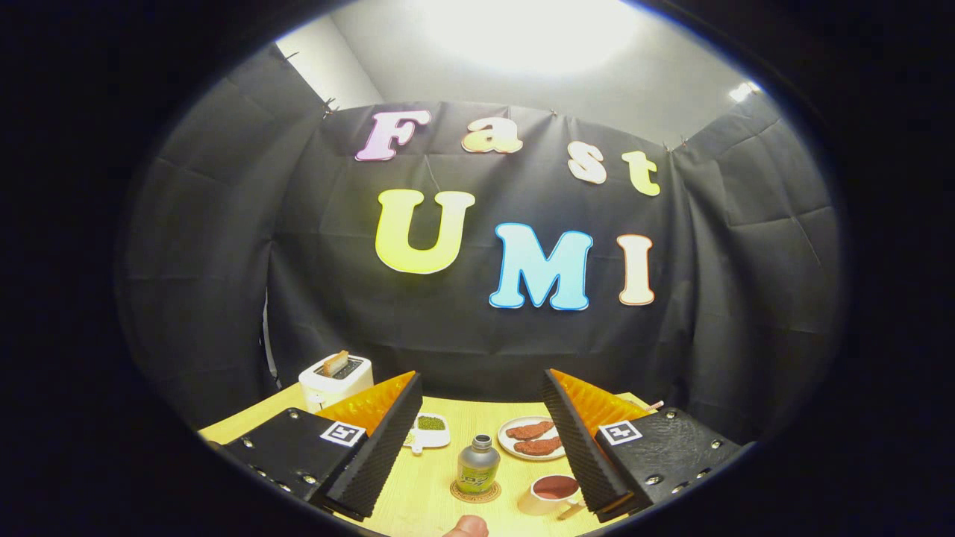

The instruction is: Take the bottle from table, then pour the juice into the cup, finally place the bottle on the coaster

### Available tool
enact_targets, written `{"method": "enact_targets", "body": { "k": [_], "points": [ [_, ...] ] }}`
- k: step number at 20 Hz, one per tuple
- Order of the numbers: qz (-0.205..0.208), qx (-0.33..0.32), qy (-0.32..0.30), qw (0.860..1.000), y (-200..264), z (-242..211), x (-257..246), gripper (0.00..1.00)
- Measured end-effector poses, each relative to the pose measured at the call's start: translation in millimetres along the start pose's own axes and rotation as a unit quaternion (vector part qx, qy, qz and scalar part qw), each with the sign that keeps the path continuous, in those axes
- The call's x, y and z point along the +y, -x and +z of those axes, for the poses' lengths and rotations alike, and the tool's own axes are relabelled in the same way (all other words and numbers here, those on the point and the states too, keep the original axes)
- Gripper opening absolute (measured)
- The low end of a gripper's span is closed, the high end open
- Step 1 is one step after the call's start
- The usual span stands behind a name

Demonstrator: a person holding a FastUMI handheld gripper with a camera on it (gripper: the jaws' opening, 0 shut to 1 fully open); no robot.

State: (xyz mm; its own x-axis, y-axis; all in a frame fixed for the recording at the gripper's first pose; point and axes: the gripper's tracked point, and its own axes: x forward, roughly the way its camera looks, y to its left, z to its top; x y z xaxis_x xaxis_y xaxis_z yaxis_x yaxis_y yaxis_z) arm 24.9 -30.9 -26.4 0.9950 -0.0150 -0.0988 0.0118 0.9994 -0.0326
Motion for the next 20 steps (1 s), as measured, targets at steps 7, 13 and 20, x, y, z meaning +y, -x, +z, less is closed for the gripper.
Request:
{"method": "enact_targets", "body": {
  "k": [7,13,20],
  "points": [
    [0.014,-0.007,0.003,1.000,10.0,7.7,-24.9,0.98],
    [0.016,-0.007,-0.007,1.000,11.4,1.9,-44.4,0.98],
    [0.004,-0.009,-0.011,1.000,9.8,-9.6,-70.2,0.98]
  ]
}}
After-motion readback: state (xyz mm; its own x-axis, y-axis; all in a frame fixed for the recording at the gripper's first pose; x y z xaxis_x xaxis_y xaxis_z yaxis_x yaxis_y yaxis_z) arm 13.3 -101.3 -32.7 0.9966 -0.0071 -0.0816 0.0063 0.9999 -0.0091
